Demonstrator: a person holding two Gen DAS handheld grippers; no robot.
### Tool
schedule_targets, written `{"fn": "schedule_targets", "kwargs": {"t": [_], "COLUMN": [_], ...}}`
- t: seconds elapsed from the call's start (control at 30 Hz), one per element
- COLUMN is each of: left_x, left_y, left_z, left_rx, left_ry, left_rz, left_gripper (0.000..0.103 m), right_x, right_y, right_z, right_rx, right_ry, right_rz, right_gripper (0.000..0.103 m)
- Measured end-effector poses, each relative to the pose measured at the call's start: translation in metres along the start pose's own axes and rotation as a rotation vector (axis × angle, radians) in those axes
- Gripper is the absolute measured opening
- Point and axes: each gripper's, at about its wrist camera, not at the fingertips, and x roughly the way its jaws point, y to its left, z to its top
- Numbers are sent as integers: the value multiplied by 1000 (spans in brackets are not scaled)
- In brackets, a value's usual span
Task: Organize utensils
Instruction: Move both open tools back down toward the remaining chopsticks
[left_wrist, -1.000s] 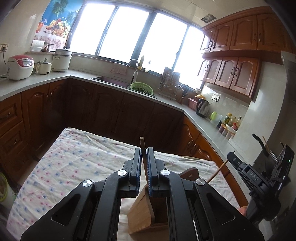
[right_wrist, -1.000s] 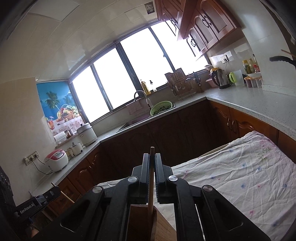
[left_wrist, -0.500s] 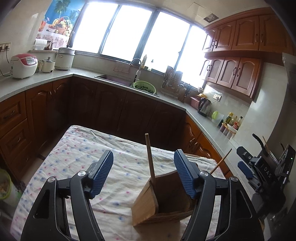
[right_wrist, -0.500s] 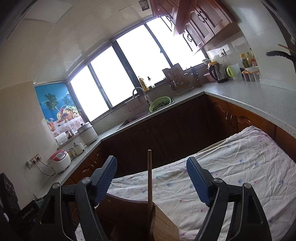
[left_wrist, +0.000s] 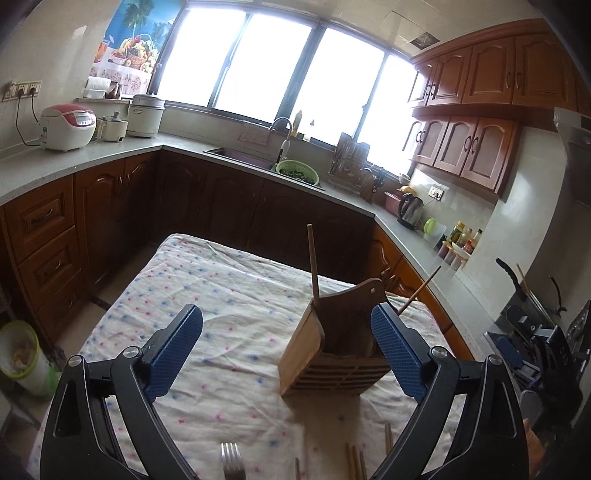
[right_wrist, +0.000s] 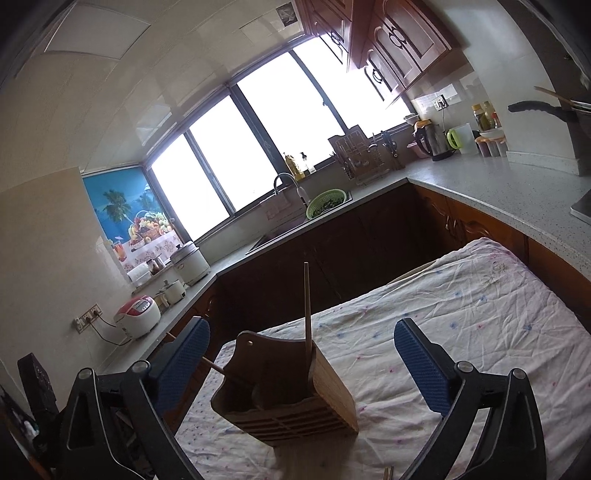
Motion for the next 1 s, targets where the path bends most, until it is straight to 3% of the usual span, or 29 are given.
{"fn": "schedule_targets", "kwargs": {"t": [0.47, 1.0], "left_x": [-51, -81], "left_y": [-7, 10], "left_z": [-61, -102], "left_rx": [44, 48], "left_ry": [114, 176], "left_rz": [-58, -52], "left_gripper": [96, 96], "right_x": [-84, -120], "right_y": [-3, -12], "right_z": [-40, -94], "right_rx": [-33, -101], "right_ry": [24, 141], "right_rz": [-42, -93], "right_gripper": [101, 101]}}
